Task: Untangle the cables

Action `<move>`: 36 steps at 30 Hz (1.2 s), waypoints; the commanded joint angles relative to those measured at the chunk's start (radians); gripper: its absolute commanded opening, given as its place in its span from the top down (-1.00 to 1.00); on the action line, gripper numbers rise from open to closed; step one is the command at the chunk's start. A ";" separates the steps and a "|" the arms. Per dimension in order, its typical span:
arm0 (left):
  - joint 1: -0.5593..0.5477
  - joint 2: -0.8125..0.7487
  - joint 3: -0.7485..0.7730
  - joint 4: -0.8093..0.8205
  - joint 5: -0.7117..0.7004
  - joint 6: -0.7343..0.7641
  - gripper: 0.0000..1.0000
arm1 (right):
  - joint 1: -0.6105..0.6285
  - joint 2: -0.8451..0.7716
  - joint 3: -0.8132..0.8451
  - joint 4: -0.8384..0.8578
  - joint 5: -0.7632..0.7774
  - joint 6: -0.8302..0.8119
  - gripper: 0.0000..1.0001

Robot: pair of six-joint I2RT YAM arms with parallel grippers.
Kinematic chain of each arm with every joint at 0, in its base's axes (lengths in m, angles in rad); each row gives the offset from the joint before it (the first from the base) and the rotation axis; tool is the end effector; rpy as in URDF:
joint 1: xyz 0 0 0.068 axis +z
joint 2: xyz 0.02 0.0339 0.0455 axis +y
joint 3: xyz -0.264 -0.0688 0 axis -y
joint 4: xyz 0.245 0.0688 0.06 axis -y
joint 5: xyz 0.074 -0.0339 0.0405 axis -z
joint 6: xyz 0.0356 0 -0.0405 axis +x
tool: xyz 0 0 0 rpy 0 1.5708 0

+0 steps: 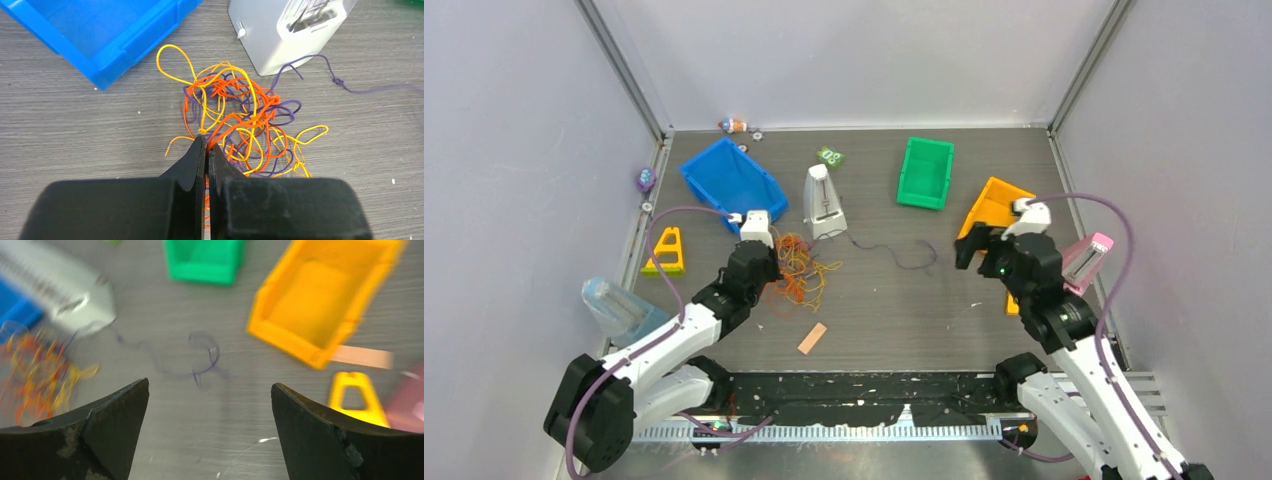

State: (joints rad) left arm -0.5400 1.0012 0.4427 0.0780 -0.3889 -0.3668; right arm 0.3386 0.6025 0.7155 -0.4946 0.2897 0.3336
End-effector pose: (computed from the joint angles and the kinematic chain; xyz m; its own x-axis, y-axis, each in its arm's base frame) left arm 0.1888 -0.0974 0.2074 -0.4373 -0.1248 -0.8906 0.0327 0.9875 -0.1544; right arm 0.1350 0.0367 0.3101 -0.3543 0.2079 -0.9117 0.0505 0.9778 0.2034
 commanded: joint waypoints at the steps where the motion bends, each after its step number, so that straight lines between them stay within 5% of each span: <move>1: 0.006 0.019 0.022 0.048 0.034 0.023 1.00 | 0.057 0.097 -0.025 0.231 -0.497 -0.109 -0.98; 6: 0.008 0.021 0.024 0.045 0.027 0.028 1.00 | 0.309 0.325 0.031 0.331 -0.387 -0.243 -0.97; 14: 0.006 0.010 0.019 0.033 -0.010 0.024 1.00 | 0.489 0.729 0.196 0.556 -0.387 -0.355 -0.71; 22: 0.007 0.005 0.019 0.030 -0.016 0.024 1.00 | 0.517 1.047 0.361 0.739 -0.473 -0.338 -0.29; 36: 0.006 0.005 0.017 0.031 -0.025 0.024 1.00 | 0.519 1.305 0.543 0.808 -0.520 -0.287 0.00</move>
State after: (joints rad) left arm -0.5381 1.0199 0.4427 0.0772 -0.3927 -0.3546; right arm 0.8555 1.8858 1.2003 0.2420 -0.1982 0.0250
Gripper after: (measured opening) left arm 0.005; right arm 0.519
